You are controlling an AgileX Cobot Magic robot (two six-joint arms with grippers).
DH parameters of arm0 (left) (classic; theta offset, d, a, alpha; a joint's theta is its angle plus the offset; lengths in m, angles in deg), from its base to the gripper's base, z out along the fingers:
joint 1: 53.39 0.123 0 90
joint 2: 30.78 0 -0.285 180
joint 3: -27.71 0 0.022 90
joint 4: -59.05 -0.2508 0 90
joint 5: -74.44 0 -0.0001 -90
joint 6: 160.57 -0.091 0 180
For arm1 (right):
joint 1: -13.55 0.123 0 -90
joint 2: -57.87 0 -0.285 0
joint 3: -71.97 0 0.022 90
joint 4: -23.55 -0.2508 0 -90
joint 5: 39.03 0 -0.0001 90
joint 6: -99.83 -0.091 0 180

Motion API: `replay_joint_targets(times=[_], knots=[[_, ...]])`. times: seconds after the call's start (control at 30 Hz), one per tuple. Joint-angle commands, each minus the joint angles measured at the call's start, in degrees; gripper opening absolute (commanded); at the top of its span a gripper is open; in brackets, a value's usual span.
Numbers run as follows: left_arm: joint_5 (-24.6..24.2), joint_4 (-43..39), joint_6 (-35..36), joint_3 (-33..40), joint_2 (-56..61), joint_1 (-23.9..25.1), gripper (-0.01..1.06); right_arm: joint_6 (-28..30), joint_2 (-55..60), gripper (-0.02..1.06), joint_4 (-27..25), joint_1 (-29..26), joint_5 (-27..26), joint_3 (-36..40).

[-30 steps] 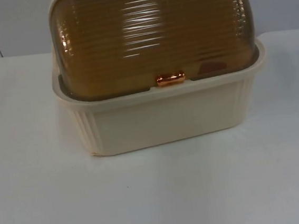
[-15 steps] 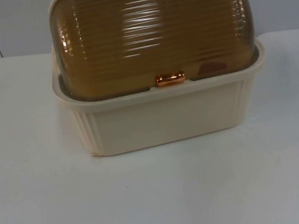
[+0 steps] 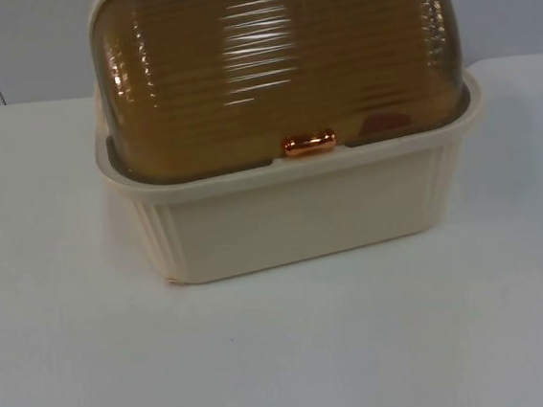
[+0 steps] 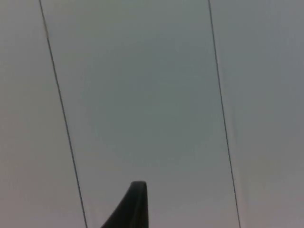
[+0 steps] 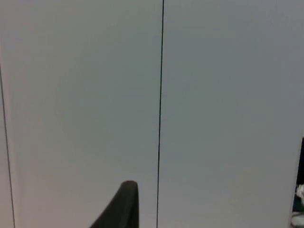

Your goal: Open the box lid with the left hand, place the block into the box with the right hand, then close the box lid with the left hand.

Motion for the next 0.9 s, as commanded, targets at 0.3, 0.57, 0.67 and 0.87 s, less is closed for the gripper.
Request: replay_joint_targets(times=[0.3, 0.57, 0.67, 0.87], knots=[[-4.72, -1.67, 0.16, -0.09, 11.06, -0.34, 1.04, -0.47, -7.80, 1.04, -0.08, 3.99, 1.74, -0.23], [-8.98, -2.40, 0.27, -0.09, 13.17, -0.34, 1.04, -2.13, -12.41, 1.04, 0.19, 8.75, 9.58, -0.37], [-9.88, -2.27, 0.39, -0.09, 13.17, -0.34, 1.04, -2.13, -13.36, 1.04, 0.20, 8.87, 11.55, -0.37], [-11.40, -1.77, 2.11, -0.09, 13.28, -0.34, 1.04, -2.13, -15.43, 1.04, 0.31, 8.87, 13.36, -0.37]])
